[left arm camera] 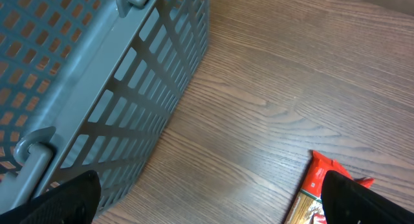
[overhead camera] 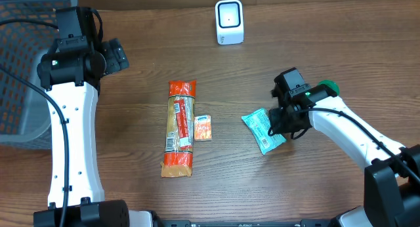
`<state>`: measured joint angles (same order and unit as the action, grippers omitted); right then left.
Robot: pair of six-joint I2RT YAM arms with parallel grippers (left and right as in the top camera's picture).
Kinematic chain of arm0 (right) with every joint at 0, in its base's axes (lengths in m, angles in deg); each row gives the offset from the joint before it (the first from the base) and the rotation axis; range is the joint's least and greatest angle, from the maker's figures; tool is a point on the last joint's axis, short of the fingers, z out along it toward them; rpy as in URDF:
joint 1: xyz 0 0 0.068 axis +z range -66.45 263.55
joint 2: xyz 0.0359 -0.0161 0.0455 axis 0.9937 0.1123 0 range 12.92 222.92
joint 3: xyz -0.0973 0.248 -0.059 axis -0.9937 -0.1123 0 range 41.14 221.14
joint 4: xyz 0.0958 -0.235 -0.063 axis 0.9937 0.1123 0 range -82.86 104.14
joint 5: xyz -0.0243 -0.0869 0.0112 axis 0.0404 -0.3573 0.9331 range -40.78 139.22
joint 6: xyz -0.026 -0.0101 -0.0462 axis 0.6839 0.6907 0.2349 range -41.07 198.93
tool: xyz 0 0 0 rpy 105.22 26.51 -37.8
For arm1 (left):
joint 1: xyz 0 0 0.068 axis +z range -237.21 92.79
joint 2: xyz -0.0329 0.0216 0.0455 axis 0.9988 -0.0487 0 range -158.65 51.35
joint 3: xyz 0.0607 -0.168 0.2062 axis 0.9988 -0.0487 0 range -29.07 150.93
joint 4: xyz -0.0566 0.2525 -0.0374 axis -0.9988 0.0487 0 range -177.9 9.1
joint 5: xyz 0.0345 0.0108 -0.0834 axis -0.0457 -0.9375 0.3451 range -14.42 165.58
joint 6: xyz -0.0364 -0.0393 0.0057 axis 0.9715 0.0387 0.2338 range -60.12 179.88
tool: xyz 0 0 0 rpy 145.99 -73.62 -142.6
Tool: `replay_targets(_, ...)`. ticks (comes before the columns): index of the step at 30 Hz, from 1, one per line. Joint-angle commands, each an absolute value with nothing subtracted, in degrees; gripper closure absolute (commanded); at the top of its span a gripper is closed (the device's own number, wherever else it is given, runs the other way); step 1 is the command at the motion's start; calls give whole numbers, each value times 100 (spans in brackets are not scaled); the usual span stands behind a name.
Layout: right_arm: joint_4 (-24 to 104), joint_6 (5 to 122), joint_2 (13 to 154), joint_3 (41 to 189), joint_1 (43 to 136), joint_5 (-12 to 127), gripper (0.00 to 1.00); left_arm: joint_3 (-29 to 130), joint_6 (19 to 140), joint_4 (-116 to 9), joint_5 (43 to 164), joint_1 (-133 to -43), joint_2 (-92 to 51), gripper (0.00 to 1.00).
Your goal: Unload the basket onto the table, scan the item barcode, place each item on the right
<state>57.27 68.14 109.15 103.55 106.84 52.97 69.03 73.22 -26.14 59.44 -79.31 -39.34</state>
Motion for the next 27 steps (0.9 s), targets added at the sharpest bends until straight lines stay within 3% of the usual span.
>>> replay_targets(1,5677,6087,10958,10410,10660,4116,88,7013,7272,-2619,5867,-7935,-3853,0)
replay_targets(13,5439,6065,11229,9959,10664,4914,89,7013,7272,-2619,5867,-7935,-3853,0)
replay_targets(27,5629,6076,11227,9594,10679,7294,88,7013,7272,-2619,5867,-7935,-3853,0)
